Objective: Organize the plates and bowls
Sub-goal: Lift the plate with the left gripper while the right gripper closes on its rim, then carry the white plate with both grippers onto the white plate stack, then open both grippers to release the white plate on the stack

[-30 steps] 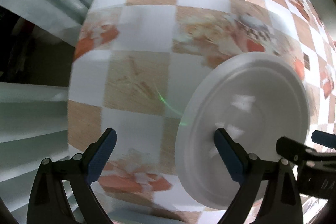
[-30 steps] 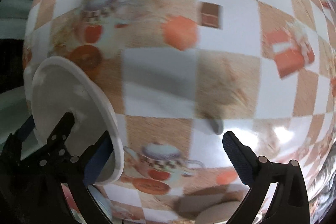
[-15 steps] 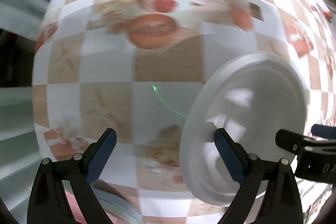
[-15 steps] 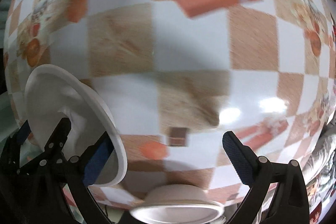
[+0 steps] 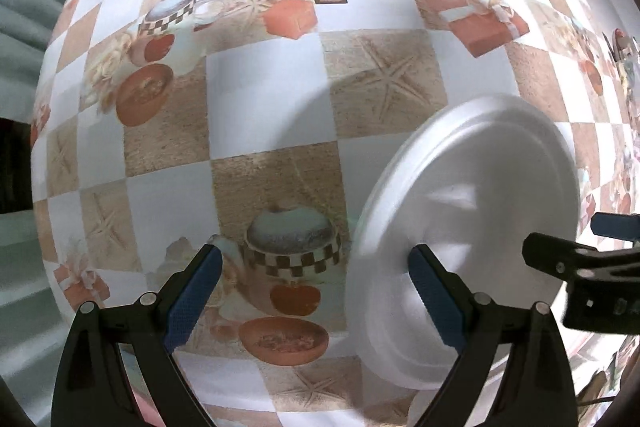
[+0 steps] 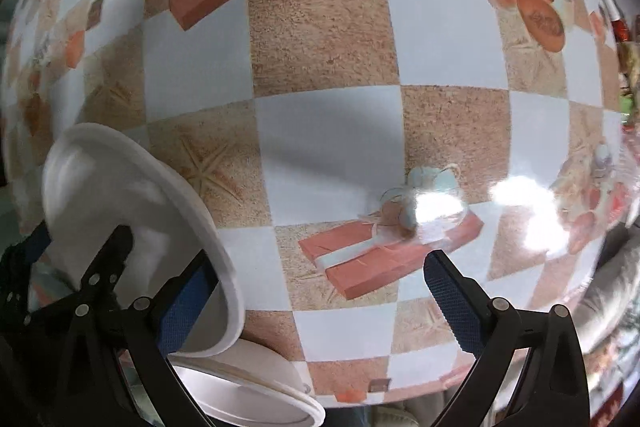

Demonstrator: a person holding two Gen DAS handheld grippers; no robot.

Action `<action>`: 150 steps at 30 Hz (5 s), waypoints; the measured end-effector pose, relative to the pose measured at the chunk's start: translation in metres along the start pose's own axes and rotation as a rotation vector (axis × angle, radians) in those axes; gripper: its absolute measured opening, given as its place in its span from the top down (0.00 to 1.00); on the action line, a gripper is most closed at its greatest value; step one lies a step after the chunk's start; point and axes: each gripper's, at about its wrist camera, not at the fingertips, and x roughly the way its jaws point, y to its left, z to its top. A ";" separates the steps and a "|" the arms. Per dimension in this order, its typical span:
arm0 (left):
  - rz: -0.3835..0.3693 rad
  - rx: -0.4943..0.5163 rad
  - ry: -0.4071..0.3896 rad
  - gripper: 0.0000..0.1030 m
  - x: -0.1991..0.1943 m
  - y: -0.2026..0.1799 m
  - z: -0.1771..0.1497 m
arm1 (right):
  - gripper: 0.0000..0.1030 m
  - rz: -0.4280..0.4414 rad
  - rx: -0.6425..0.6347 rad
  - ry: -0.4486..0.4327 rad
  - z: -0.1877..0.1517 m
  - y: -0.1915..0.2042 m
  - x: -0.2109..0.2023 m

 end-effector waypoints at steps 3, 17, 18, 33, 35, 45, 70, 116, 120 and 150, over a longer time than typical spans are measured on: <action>-0.012 -0.001 -0.001 0.04 0.005 -0.013 -0.004 | 0.01 0.065 0.016 -0.017 -0.012 -0.030 0.002; -0.048 0.012 -0.055 0.00 0.030 0.025 -0.005 | 0.00 0.042 0.017 -0.064 -0.030 -0.030 0.009; -0.047 0.004 -0.069 0.00 0.026 0.019 -0.004 | 0.00 0.043 0.017 -0.062 -0.030 -0.035 0.010; -0.039 0.065 -0.050 0.29 0.001 0.001 -0.006 | 0.22 0.051 -0.017 -0.123 -0.049 -0.012 -0.021; -0.050 0.078 -0.054 0.37 -0.001 -0.003 -0.007 | 0.29 0.054 -0.030 -0.136 -0.053 -0.008 -0.024; -0.095 0.056 -0.041 0.68 -0.011 -0.010 0.002 | 0.83 0.167 -0.047 -0.134 -0.060 0.007 -0.033; -0.079 0.153 -0.182 0.72 -0.104 -0.026 -0.035 | 0.83 0.204 -0.002 -0.222 -0.112 -0.018 -0.104; -0.088 0.360 -0.046 0.72 -0.081 -0.065 -0.132 | 0.83 0.194 0.169 -0.136 -0.219 -0.036 -0.056; -0.083 0.362 -0.045 0.72 -0.080 -0.066 -0.132 | 0.83 0.191 0.173 -0.134 -0.218 -0.035 -0.055; -0.128 0.258 -0.043 0.23 -0.079 -0.033 -0.112 | 0.01 0.153 0.263 -0.167 -0.210 -0.070 -0.064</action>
